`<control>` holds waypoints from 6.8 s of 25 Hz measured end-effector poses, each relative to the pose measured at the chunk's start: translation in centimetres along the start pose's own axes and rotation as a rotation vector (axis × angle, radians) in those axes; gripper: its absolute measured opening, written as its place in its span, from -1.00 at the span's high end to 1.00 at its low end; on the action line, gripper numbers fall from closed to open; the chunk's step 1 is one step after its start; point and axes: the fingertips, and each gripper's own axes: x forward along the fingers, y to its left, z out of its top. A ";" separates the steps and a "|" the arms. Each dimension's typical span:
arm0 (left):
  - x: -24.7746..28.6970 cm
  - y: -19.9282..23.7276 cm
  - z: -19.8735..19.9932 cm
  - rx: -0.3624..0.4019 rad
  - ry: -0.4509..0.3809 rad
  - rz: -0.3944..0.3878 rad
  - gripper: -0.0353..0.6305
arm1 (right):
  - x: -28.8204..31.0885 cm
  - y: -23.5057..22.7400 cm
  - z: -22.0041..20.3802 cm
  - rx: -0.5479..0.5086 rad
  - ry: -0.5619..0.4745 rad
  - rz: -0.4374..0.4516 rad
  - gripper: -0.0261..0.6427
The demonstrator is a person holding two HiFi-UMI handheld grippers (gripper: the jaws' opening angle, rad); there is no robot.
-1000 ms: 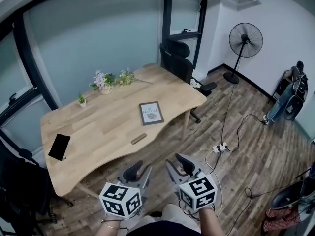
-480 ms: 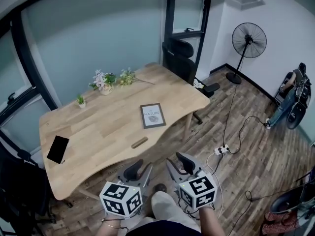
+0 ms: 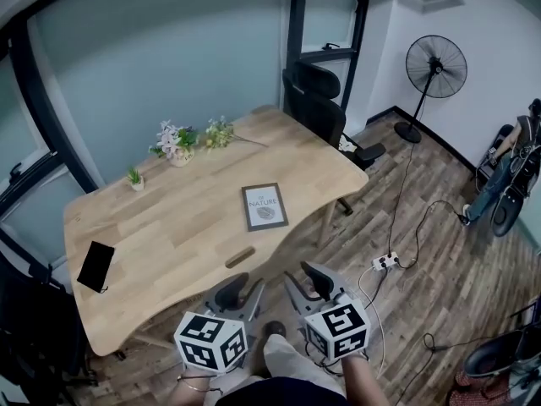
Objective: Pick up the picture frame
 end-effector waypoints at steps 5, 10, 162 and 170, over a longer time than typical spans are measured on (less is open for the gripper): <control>2.4 1.8 1.1 -0.005 0.001 0.011 0.51 | 2.3 -1.6 0.5 -0.011 0.004 -0.004 0.54; 4.7 3.6 1.8 -0.021 0.012 0.025 0.51 | 4.8 -3.3 0.7 -0.003 0.017 -0.002 0.54; 33.1 29.7 -13.5 -0.225 0.626 0.286 0.58 | 35.4 -22.6 -20.1 0.355 0.565 -0.074 0.63; 32.9 29.7 -12.9 -0.225 0.616 0.297 0.65 | 35.1 -22.7 -19.8 0.336 0.558 -0.088 0.65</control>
